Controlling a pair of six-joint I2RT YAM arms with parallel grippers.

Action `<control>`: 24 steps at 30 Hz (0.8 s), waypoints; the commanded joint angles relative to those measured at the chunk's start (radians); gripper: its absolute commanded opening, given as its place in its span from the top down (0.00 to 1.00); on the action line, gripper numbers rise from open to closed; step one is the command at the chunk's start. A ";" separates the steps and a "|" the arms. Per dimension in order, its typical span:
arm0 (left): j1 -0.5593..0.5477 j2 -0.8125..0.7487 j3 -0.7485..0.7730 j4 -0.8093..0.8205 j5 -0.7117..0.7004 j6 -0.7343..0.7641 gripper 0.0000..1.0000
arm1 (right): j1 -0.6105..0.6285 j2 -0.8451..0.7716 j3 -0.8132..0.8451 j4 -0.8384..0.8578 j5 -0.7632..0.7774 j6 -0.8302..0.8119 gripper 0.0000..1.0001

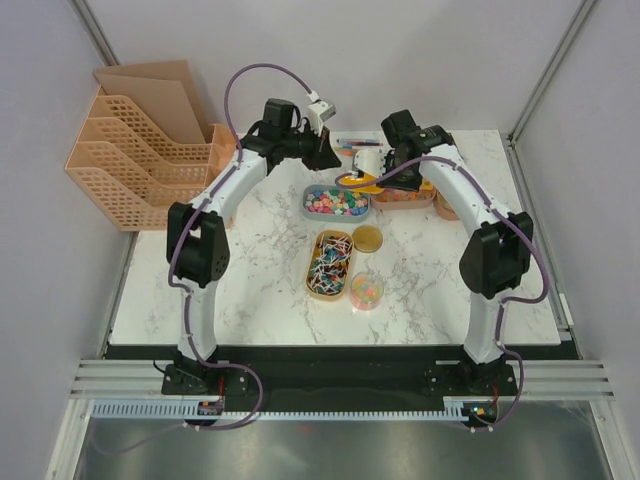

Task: Pack the candies
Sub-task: Adjust the spatula.

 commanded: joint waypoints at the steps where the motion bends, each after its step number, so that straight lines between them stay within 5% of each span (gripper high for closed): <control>1: -0.012 0.017 0.038 0.000 0.119 -0.112 0.98 | 0.005 0.058 0.108 0.012 -0.027 0.042 1.00; 10: -0.015 0.048 0.022 -0.005 0.087 -0.108 0.98 | 0.072 0.090 0.222 0.015 -0.088 0.062 1.00; 24: -0.021 0.100 0.033 0.012 0.053 -0.097 0.98 | 0.082 -0.124 0.188 0.079 -0.227 0.102 1.00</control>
